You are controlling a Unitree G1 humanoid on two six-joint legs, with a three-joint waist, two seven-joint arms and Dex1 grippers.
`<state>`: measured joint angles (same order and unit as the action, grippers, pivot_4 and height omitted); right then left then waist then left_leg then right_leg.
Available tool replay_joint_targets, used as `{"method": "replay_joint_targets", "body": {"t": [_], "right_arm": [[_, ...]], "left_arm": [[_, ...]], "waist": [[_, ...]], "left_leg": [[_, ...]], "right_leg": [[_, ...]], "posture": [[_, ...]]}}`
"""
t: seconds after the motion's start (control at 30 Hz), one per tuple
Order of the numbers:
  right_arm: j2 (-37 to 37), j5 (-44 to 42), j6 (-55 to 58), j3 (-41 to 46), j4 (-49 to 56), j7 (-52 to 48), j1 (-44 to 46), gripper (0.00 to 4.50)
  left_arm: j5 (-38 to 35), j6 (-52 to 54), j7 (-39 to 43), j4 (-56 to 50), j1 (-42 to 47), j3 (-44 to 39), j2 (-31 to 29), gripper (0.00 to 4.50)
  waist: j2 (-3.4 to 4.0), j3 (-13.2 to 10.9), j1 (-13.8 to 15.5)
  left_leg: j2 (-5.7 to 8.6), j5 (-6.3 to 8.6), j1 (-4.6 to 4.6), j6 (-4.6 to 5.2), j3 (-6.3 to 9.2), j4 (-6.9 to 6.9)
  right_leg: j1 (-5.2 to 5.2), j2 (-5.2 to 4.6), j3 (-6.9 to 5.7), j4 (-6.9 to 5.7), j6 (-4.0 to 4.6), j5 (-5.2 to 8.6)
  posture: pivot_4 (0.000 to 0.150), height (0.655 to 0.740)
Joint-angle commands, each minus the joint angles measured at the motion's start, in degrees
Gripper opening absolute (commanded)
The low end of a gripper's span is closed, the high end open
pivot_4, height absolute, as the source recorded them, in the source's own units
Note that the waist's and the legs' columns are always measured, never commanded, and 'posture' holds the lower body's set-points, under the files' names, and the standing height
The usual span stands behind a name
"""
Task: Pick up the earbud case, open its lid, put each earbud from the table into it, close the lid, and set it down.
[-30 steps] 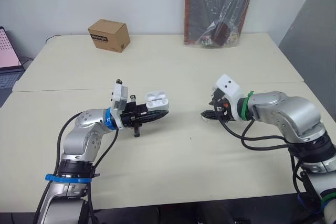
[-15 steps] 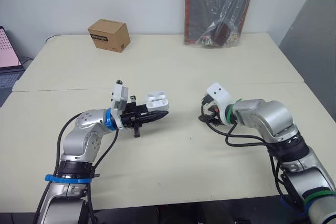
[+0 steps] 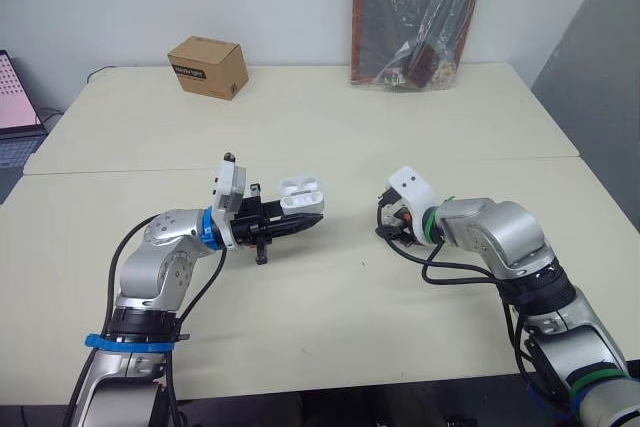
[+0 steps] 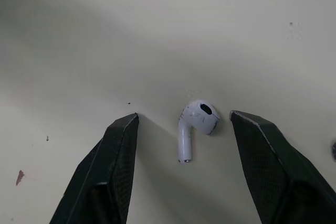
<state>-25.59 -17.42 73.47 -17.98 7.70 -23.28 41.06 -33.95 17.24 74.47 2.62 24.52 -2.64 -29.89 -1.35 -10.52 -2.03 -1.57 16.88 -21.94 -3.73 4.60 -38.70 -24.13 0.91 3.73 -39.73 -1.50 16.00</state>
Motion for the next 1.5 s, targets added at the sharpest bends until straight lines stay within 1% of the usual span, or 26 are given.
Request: {"method": "replay_joint_targets", "body": {"t": [0.03,0.07,0.1,0.13,0.2,0.23,0.3,0.57,0.63,0.7,0.77,0.9,1.07,1.17,1.3,1.5], "right_arm": [[0.2,0.5,-0.1,1.5,0.7,0.1,-0.2,2.86],[0.2,0.7,-0.1,1.5,0.7,0.1,-0.2,2.86],[0.3,0.8,-0.1,1.5,0.8,0.1,-0.3,2.49],[0.3,0.9,-0.2,1.5,0.7,0.1,-0.3,2.32],[0.3,1.0,-0.2,1.5,0.5,0.0,-0.3,1.66],[0.3,1.0,-0.3,1.5,0.5,0.0,-0.2,1.26],[0.3,1.1,-0.3,1.3,0.3,-0.2,-0.2,0.64],[-0.3,1.2,-0.6,1.0,0.2,-0.9,-0.1,0.64],[-0.9,1.0,-0.7,0.8,0.5,-1.5,-0.2,0.46],[-2.5,0.6,-1.2,0.0,1.5,-3.2,-0.2,0.46],[-6.1,-0.2,-3.8,-1.7,4.0,-7.7,-0.5,0.46],[-17.3,-1.2,-12.6,-6.1,10.9,-21.5,-2.2,0.46],[-27.7,1.5,-23.8,-10.3,13.8,-34.6,-4.6,0.46],[-29.3,2.7,-27.1,-10.8,13.6,-37.7,-5.3,0.46],[-33.9,7.9,-34.8,-13.4,12.3,-43.4,-7.4,0.46],[-34.2,12.7,-40.4,-13.3,9.2,-46.0,-8.9,0.46]], "left_arm": [[-1.4,0.1,0.4,-1.9,0.1,-0.8,-0.3,0.77],[-1.3,0.1,0.5,-1.9,0.2,-0.8,-0.3,0.77],[-1.3,0.1,0.5,-1.9,0.2,-0.8,-0.3,0.77],[-1.4,0.1,0.5,-1.9,0.1,-0.8,-0.3,0.77],[-1.4,0.1,0.4,-2.0,0.1,-0.8,-0.2,0.77],[-1.4,0.1,0.4,-2.0,0.1,-0.8,-0.2,0.77],[-1.4,0.1,0.3,-2.1,0.0,-0.7,-0.1,0.77],[-1.6,0.1,-0.1,-2.5,-0.3,-0.6,0.2,0.77],[-1.6,0.1,0.0,-2.5,-0.3,-0.5,0.3,0.77],[-1.6,0.1,0.0,-2.5,-0.3,-0.4,0.4,0.77],[-1.5,0.1,0.1,-2.5,-0.4,-0.4,0.4,0.77],[-1.5,0.0,0.4,-2.4,-0.6,-0.5,0.3,0.77],[-1.5,-0.1,0.4,-2.3,-0.5,-0.4,0.5,0.77],[-1.5,-0.2,0.4,-2.3,-0.4,-0.4,0.6,0.77],[-1.6,-0.2,0.2,-2.7,-0.8,-0.4,1.0,0.77],[-1.7,-0.1,0.0,-3.0,-1.3,-0.6,1.0,0.77]], "waist": [[0.00,0.0,0.0],[0.00,0.0,0.0],[0.00,0.0,0.0],[0.00,0.0,0.0],[0.00,0.0,0.0],[0.00,0.0,0.0],[0.00,0.0,0.0],[0.00,0.0,0.0],[0.00,0.0,0.0],[0.00,0.0,0.0],[0.01,0.0,0.0],[0.06,0.0,0.1],[0.07,0.0,0.1],[0.08,0.0,0.0],[0.08,-0.1,0.2],[0.08,-0.1,0.2]], "left_leg": [[0.00,0.00,0.00,0.00,0.00,0.00],[0.00,0.00,0.00,0.00,0.00,0.00],[0.00,0.00,0.00,0.00,0.00,0.00],[0.00,0.00,0.00,0.00,0.00,0.00],[0.00,0.00,0.00,0.00,0.00,0.00],[0.00,0.00,0.00,0.00,0.00,0.00],[0.00,0.00,0.00,0.00,0.00,0.00],[0.00,0.00,0.00,0.00,0.00,0.00],[0.00,0.00,0.00,0.00,0.00,0.00],[0.01,0.00,0.00,0.00,0.00,0.00],[0.01,0.00,-0.01,0.00,0.00,0.00],[0.01,0.01,-0.07,0.01,0.03,0.04],[-0.02,0.05,-0.06,0.08,0.02,0.08],[-0.02,0.05,-0.06,0.09,-0.02,0.08],[-0.03,0.05,-0.06,0.08,-0.02,0.04],[-0.02,0.05,-0.06,0.08,-0.08,0.01]], "right_leg": [[0.00,0.00,0.00,0.00,0.00,0.00],[0.00,0.00,0.00,0.00,0.00,0.00],[0.00,0.00,0.00,0.00,0.00,0.00],[0.00,0.00,0.00,0.00,0.00,0.00],[0.00,0.00,0.00,0.00,0.00,0.00],[0.00,0.00,0.00,0.00,0.00,0.00],[0.00,0.00,0.00,0.00,0.00,0.00],[0.00,0.00,0.00,0.00,0.00,0.00],[0.00,0.00,0.00,0.00,0.00,0.00],[0.00,0.00,0.00,0.01,0.00,0.00],[0.01,0.00,0.00,0.03,0.00,0.00],[0.04,-0.01,-0.06,0.25,-0.01,0.00],[0.06,-0.01,-0.07,0.39,-0.04,-0.02],[0.06,0.00,-0.03,0.44,-0.05,-0.02],[0.09,0.00,-0.03,0.45,-0.07,-0.03],[0.15,-0.03,0.04,0.66,-0.20,-0.12]], "posture": [[0.150,0.7400],[0.150,0.7400],[0.150,0.7400],[0.150,0.7400],[0.150,0.7400],[0.150,0.7400],[0.150,0.7400],[0.150,0.7400],[0.150,0.7400],[0.150,0.7400],[0.150,0.7400],[0.150,0.7400],[0.150,0.7400],[0.150,0.7400],[0.150,0.7400],[0.150,0.7400]]}}
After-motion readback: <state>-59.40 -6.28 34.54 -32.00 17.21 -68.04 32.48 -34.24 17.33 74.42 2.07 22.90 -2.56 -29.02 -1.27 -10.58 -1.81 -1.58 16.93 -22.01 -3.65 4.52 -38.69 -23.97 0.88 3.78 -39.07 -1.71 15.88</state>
